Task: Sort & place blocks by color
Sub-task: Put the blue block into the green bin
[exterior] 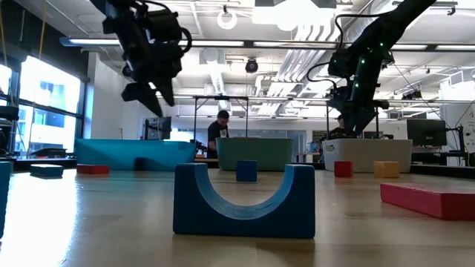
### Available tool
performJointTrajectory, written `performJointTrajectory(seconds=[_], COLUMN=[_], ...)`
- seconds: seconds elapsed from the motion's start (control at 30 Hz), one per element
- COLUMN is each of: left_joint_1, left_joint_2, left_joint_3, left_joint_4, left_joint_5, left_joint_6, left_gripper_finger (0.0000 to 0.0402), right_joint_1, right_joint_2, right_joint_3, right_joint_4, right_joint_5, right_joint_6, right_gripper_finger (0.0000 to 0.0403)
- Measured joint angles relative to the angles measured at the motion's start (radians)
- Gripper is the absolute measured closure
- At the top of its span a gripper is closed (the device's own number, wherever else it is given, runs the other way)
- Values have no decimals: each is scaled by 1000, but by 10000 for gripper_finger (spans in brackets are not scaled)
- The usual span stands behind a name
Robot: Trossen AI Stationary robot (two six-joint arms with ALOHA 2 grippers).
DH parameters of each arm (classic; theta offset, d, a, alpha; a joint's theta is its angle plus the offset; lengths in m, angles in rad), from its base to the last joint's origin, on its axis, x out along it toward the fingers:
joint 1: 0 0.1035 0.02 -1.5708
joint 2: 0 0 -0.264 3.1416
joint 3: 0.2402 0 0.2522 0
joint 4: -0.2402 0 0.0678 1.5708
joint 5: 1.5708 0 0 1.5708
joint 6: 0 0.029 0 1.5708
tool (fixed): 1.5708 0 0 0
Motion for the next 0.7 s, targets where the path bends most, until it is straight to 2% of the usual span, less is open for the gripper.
performJointTrajectory(seconds=[0.37, 0.5, 0.7], left_joint_1=[-158, -232, -336], left_joint_2=[-19, -19, -18], left_joint_3=[0, 0, 0], left_joint_4=[-264, -331, -450], left_joint_5=[-5, -49, -144], left_joint_6=[-114, -81, 54], left_gripper_finger=[170, 170, 170], right_joint_1=[28, 48, 94], right_joint_2=[0, 0, 0], right_joint_3=[0, 0, 0], right_joint_4=[-39, -41, -80], right_joint_5=[-171, -174, -200], right_joint_6=[55, 56, 74], right_gripper_finger=[235, 235, 235])
